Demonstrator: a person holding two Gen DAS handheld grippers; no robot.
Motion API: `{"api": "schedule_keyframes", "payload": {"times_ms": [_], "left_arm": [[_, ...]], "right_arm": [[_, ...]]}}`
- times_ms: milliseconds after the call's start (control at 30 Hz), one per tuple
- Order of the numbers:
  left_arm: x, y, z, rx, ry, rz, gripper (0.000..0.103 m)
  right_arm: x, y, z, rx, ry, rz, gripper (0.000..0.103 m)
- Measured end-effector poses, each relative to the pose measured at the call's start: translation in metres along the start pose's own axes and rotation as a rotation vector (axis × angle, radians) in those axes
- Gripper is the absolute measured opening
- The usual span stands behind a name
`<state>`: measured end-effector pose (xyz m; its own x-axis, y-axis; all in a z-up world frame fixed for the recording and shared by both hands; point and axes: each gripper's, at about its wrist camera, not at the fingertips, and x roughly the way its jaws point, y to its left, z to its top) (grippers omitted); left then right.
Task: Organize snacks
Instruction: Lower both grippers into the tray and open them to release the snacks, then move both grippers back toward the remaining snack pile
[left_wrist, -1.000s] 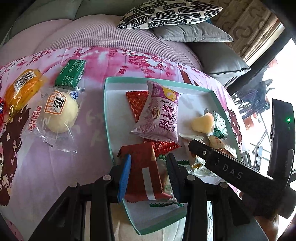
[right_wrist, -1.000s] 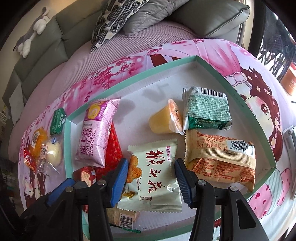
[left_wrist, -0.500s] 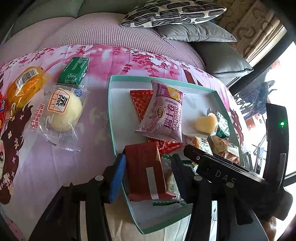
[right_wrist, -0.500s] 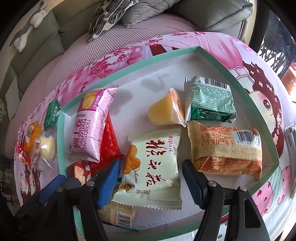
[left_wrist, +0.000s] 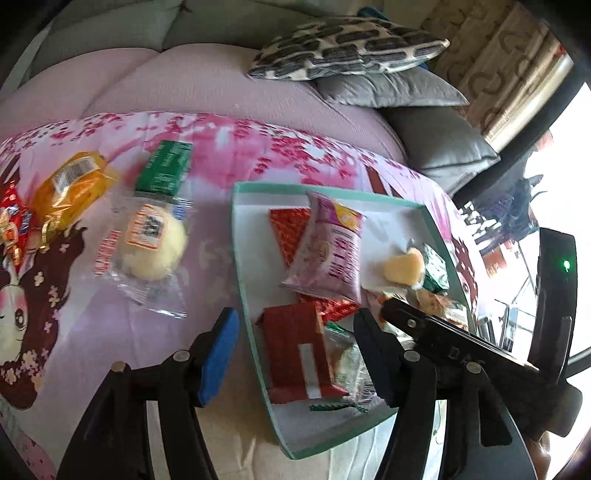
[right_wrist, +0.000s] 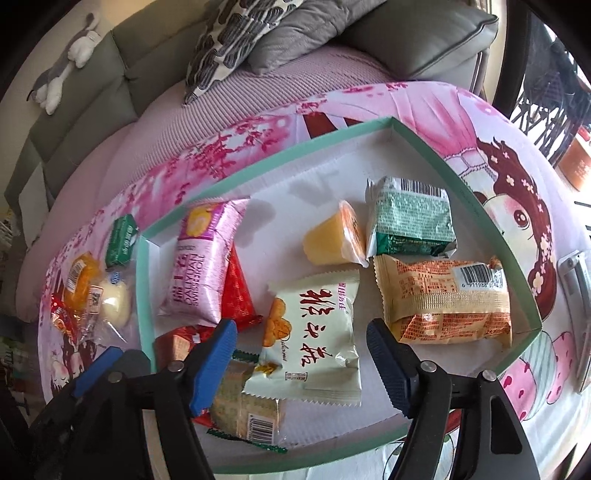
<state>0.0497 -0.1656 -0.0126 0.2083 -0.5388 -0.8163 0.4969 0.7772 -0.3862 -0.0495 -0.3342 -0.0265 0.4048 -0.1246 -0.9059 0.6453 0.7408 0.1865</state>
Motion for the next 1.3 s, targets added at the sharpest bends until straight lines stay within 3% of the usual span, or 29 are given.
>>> {"api": "schedule_keyframes", "payload": {"times_ms": [267,333,400,633,700,833,933,1000,1300], "left_arm": [[-0.003,0.034,0.006,-0.091,-0.012,0.141,0.066],[-0.003,0.041,0.007,-0.103,-0.014,0.169,0.071],[-0.003,0.047,0.007,-0.115,-0.017,0.196,0.090],[-0.004,0.059,0.006,-0.133,-0.022,0.290,0.093],[-0.004,0.061,0.006,-0.139,-0.026,0.310,0.093],[-0.006,0.065,0.005,-0.154,-0.038,0.334,0.094],[-0.007,0.070,0.006,-0.173,-0.045,0.348,0.103],[-0.009,0.073,0.006,-0.182,-0.060,0.354,0.103],[-0.023,0.086,0.009,-0.193,-0.116,0.396,0.103]], "right_arm": [[0.001,0.004,-0.002,-0.017,0.002,0.000,0.076],[0.001,0.007,-0.003,-0.025,0.002,0.000,0.076],[0.001,0.009,-0.004,-0.034,0.003,-0.001,0.076],[0.003,0.024,-0.009,-0.096,0.006,-0.008,0.078],[0.004,0.028,-0.011,-0.112,0.004,-0.008,0.078],[0.005,0.033,-0.012,-0.133,-0.003,-0.019,0.093],[0.004,0.033,-0.012,-0.142,-0.015,-0.023,0.099],[0.003,0.033,-0.012,-0.144,-0.027,-0.029,0.103],[-0.001,0.039,-0.012,-0.188,-0.068,-0.032,0.103]]}}
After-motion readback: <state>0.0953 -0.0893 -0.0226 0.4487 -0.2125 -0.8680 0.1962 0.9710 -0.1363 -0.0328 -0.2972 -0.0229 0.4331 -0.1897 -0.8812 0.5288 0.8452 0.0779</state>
